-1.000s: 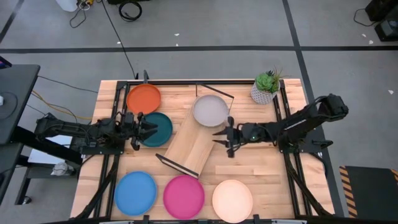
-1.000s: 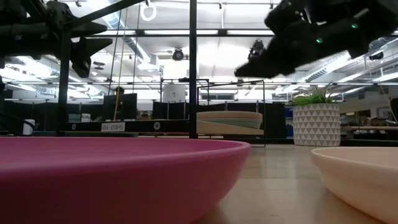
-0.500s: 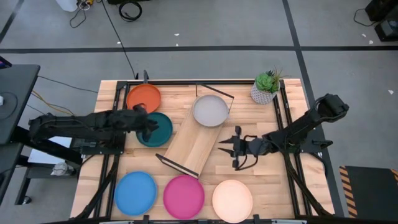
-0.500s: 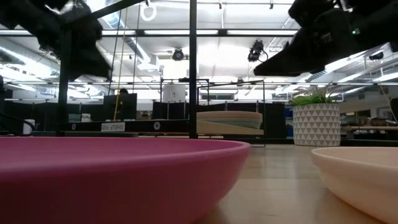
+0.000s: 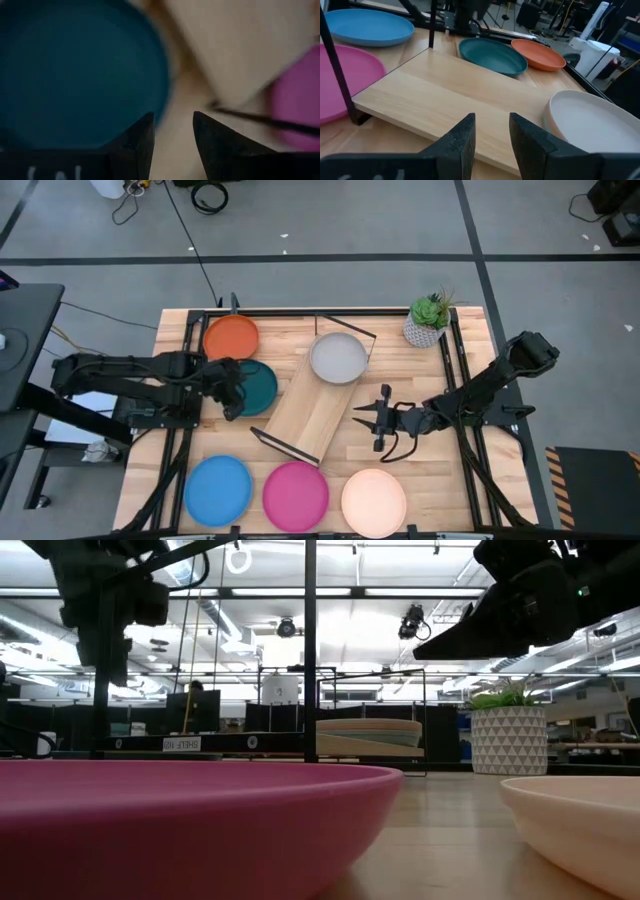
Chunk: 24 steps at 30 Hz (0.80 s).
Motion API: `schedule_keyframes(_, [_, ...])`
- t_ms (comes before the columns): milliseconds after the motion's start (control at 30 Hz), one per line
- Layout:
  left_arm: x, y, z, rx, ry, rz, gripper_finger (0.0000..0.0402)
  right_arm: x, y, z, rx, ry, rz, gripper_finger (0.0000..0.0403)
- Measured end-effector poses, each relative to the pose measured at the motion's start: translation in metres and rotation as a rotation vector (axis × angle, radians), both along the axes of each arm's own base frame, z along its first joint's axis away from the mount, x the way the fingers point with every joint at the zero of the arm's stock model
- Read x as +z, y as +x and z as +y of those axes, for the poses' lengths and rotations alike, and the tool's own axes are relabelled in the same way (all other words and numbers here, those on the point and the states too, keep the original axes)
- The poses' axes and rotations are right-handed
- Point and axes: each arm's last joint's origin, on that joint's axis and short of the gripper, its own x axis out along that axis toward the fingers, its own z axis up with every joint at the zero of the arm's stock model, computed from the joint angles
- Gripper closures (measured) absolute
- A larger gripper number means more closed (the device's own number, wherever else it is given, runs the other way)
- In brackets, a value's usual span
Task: Place and stack plates onto a shelf
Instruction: Put the dark blue plate on the shelf
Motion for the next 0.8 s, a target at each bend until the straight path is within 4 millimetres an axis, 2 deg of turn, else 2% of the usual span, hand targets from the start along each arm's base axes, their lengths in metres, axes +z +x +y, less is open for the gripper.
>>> schedule_keyframes(233, [-0.001, 0.000, -0.011, 0.010, -0.082, 0.016, 0.0260, 0.000, 0.000, 0.000, 0.006, 0.003, -0.002, 0.0278])
schedule_keyframes(600, [-0.021, 0.002, -0.050, -0.186, 0.097, 0.194, 0.0260, 0.000, 0.000, 0.001, 0.026, 0.015, 0.003, 0.0278])
schedule_keyframes(700, [-0.023, 0.008, -0.047, -0.131, 0.165, 0.213, 0.0261, 0.001, 0.001, 0.001, 0.033, 0.008, -0.005, 0.0278])
schedule_keyframes(800, [-0.016, 0.018, -0.037, -0.064, 0.182, 0.221, 0.0261, 0.003, 0.001, 0.002, 0.038, 0.001, -0.019, 0.0278])
